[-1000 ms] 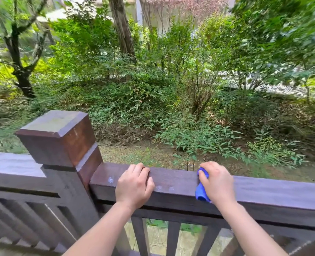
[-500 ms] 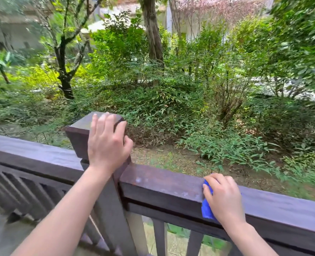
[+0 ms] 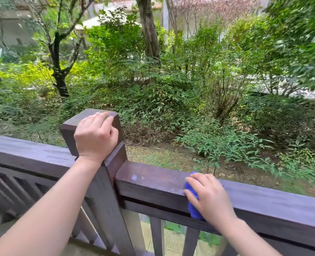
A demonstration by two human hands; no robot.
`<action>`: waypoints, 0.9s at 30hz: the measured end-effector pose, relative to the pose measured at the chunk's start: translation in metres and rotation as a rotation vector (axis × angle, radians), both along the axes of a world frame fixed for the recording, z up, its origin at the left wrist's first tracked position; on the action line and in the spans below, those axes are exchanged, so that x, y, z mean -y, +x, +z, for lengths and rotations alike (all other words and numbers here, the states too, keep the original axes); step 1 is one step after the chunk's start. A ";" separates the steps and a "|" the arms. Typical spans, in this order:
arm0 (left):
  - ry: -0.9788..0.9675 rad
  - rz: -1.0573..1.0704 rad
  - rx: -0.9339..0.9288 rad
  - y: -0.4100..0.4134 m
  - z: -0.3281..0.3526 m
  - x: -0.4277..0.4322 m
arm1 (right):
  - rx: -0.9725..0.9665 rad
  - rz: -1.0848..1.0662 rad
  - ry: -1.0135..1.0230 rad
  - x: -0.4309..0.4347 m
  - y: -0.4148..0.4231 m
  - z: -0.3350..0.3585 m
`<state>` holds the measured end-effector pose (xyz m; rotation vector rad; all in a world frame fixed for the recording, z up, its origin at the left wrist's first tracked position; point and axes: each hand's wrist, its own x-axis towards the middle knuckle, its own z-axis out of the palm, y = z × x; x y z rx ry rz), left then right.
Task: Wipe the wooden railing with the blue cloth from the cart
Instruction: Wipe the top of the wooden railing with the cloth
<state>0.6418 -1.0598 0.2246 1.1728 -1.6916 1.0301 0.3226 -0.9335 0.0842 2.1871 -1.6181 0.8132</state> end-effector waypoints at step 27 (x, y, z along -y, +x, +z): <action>-0.090 -0.088 -0.039 0.002 -0.004 0.002 | 0.029 0.131 0.168 0.010 -0.014 0.022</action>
